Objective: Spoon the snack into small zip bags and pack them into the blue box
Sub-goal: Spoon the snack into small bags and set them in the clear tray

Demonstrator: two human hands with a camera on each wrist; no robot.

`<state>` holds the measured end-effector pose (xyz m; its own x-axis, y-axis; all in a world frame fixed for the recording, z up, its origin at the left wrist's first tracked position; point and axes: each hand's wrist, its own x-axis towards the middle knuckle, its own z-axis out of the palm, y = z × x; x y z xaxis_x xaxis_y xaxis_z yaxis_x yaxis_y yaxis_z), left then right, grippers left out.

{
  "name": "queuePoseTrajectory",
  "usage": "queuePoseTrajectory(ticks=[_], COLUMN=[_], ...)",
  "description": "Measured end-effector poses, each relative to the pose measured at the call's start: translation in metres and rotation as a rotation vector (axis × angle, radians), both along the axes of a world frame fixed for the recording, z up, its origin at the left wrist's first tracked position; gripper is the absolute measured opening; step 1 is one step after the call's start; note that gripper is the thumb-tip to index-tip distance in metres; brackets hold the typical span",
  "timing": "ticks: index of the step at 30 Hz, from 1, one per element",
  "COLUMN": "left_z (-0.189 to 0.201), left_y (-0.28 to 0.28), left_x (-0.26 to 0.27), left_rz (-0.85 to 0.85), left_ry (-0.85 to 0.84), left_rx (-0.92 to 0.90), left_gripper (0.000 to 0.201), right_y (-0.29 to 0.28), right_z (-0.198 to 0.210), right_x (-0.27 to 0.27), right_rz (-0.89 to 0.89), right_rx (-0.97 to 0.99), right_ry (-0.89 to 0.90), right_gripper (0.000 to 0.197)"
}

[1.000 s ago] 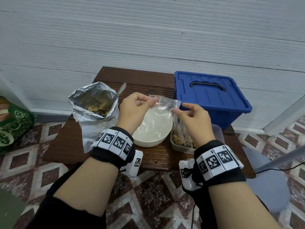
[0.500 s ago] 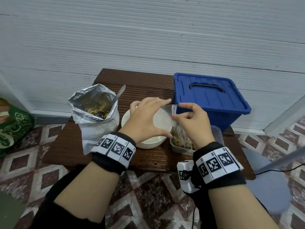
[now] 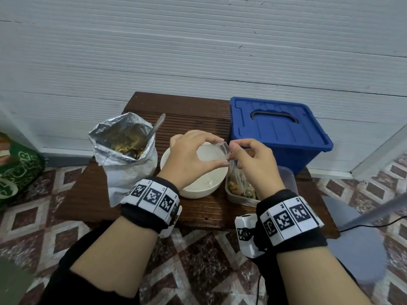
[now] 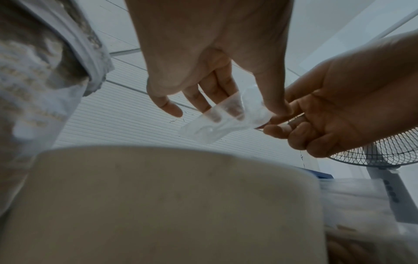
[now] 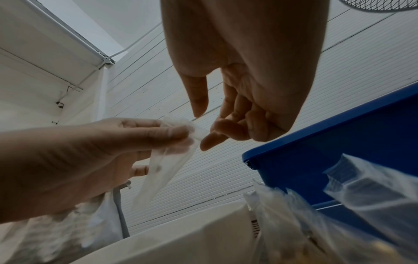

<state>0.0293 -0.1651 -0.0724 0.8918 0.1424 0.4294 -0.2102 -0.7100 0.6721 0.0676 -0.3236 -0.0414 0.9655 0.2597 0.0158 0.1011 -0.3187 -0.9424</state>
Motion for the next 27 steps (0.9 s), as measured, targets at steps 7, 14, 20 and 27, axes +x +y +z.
queuePoseTrajectory(ticks=[7,14,20,27], left_z=[0.008,0.037,0.073,0.074], left_y=[0.002,0.003,0.022,0.083], left_x=[-0.005,-0.024,-0.049,-0.066], left_rz=[0.015,0.081,0.167,0.443], left_ry=[-0.04,-0.118,-0.267,-0.395], left_rx=[-0.142,-0.335,-0.57,-0.431], left_gripper=[0.032,0.038,0.043,0.04], right_y=[0.003,0.013,0.047,0.095], right_z=[0.002,0.015,0.026,0.035], right_x=[0.0,-0.002,-0.004,-0.012], right_rz=[-0.032,-0.038,0.049,0.243], right_rx=[0.015,0.092,0.162,0.048], right_ry=[-0.008,-0.048,-0.061,-0.124], right_gripper=[0.024,0.027,0.028,0.033])
